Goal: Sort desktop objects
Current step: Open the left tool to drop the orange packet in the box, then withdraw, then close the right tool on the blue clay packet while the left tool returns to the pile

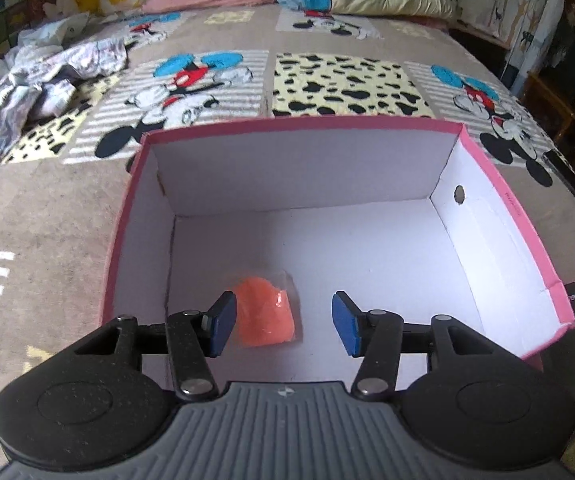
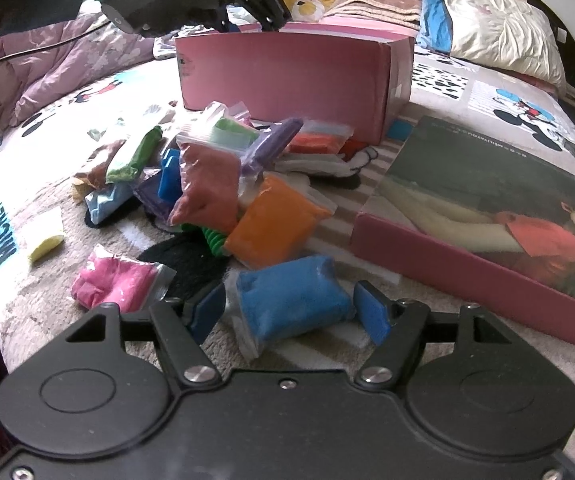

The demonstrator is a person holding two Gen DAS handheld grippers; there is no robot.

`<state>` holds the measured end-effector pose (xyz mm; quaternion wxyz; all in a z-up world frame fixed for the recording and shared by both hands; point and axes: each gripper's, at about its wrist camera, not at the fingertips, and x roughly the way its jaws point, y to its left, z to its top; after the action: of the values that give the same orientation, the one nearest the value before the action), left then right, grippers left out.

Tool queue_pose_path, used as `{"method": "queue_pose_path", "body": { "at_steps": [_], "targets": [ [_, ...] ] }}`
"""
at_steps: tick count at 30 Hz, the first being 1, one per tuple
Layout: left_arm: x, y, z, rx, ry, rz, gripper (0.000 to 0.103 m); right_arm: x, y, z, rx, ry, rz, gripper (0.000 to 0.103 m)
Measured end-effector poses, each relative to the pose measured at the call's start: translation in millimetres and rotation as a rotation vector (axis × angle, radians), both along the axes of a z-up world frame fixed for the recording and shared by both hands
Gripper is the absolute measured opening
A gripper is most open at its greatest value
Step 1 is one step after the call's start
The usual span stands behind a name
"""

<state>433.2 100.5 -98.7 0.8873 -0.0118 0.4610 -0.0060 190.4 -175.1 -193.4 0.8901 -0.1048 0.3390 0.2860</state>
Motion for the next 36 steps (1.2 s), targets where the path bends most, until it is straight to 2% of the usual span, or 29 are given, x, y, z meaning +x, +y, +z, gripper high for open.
{"method": "queue_pose_path", "body": {
  "at_steps": [11,18,23,27,28,30,32,36],
  "targets": [
    [-58.1,-0.1,26.3,-0.028,-0.089,-0.039,0.051,-5.2,2.7,4.4,-0.05,-0.032,0.079,0.071],
    [-111.6,2.6,31.8,-0.108,-0.146,-0.051,0.051,-6.8,5.0,8.6,-0.118,-0.073,0.196,0.071],
    [-156.0,-2.7,26.9,-0.13,-0.18,-0.075,0.051,-4.3,7.1,11.4,-0.154,-0.083,0.267,0.071],
    [-189.9,-8.3,21.0,-0.116,-0.234,-0.081,0.052,0.6,9.3,12.2,-0.169,-0.072,0.297,0.072],
    [-197.8,-9.0,18.3,-0.115,-0.241,-0.075,0.056,2.6,10.0,11.7,-0.172,-0.063,0.3,0.072],
    [-212.2,-8.1,11.5,-0.141,-0.243,-0.053,0.062,6.5,10.8,10.4,-0.166,-0.042,0.294,0.072],
    [-226.4,-5.3,3.5,-0.174,-0.235,-0.031,0.062,8.4,11.3,9.1,-0.159,-0.027,0.286,0.072],
    [-253.7,-4.4,-14.1,-0.177,-0.211,0.012,0.062,9.9,11.2,6.2,-0.151,-0.003,0.276,0.071]
  ]
}}
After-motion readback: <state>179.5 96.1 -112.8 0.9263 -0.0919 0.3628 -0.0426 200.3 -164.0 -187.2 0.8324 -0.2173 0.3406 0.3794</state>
